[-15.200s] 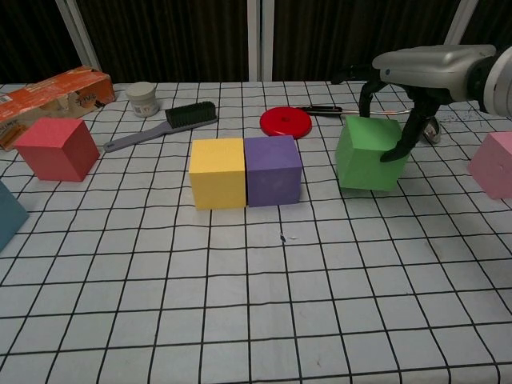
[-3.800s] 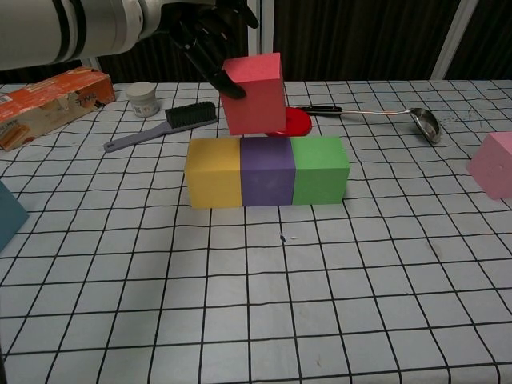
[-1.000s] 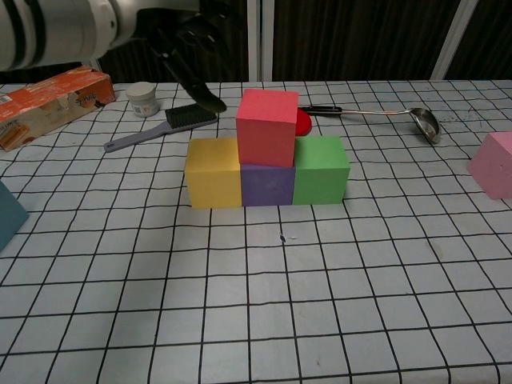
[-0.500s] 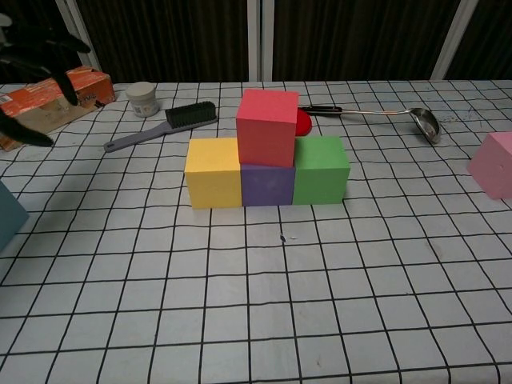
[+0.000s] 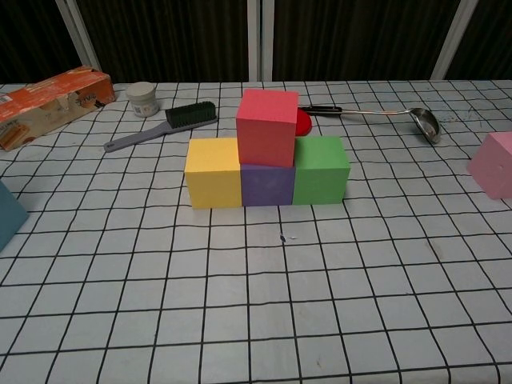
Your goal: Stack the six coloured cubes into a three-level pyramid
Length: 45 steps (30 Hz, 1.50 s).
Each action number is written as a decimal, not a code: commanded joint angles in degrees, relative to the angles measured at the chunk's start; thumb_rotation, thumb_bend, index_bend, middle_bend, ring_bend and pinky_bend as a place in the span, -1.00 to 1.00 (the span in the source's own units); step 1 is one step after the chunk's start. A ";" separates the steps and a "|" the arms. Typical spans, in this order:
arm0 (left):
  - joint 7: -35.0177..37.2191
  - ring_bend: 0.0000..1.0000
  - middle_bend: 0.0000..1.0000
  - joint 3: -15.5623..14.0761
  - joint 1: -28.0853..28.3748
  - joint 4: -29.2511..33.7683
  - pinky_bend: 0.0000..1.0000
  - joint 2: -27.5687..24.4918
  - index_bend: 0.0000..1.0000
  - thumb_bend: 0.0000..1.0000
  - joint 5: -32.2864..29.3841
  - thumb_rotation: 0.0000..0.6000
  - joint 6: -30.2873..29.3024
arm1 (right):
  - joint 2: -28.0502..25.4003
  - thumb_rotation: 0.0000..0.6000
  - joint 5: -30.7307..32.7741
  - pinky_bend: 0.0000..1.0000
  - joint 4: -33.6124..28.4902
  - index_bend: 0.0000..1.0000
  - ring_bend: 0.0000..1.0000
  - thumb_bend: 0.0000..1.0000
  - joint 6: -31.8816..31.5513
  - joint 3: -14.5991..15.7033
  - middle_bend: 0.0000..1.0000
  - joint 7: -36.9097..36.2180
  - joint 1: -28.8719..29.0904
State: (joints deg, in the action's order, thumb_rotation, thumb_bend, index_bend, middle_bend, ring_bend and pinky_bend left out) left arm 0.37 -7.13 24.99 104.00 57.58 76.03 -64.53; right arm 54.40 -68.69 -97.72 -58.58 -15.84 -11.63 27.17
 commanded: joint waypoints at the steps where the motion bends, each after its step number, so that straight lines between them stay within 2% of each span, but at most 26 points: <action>1: 1.69 -0.99 -0.73 0.08 -1.64 -4.16 -0.83 2.33 -1.00 -0.88 1.66 1.00 -0.56 | 0.28 1.00 0.07 -1.00 -0.68 -1.00 -1.00 -0.97 -0.11 0.17 -0.65 1.01 0.28; 10: 8.10 -0.99 -0.58 1.80 -3.58 -13.10 -0.82 6.40 -1.00 -0.88 1.01 1.00 0.63 | 0.16 1.00 0.87 -1.00 -2.63 -1.00 -1.00 -0.97 -1.12 0.11 -0.65 3.70 0.59; 15: 15.38 -0.99 -0.52 2.40 -4.56 -16.00 -0.82 7.50 -0.99 -0.88 1.66 1.00 1.75 | -0.14 1.00 1.60 -1.00 -3.88 -1.00 -1.00 -0.97 -1.08 0.20 -0.65 4.07 0.53; 19: 18.10 -0.99 -0.50 2.63 -5.22 -17.96 -0.82 8.25 -0.99 -0.88 2.95 1.00 1.48 | -0.47 1.00 1.87 -1.00 -4.45 -1.00 -1.00 -0.97 -1.05 0.13 -0.65 4.32 0.63; 33: 21.50 -0.99 -0.49 3.36 -6.17 -22.57 -0.83 12.29 -0.96 -0.87 8.71 1.00 -1.48 | 0.74 1.00 3.93 -1.00 -4.29 -1.00 -1.00 -0.97 0.25 0.45 -0.65 6.41 1.91; 45: 21.39 -0.89 -0.25 3.90 -7.25 -24.75 -0.84 14.36 -0.78 -0.82 10.44 1.00 -4.03 | 0.81 1.00 4.58 -1.00 -3.86 -1.00 -1.00 -0.97 0.20 0.69 -0.65 6.22 1.70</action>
State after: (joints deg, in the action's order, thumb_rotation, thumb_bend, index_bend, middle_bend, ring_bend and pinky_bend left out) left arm 21.80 -3.36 17.80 79.12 72.01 86.36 -68.36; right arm 55.21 -64.10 -101.58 -58.38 -15.15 -5.41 28.88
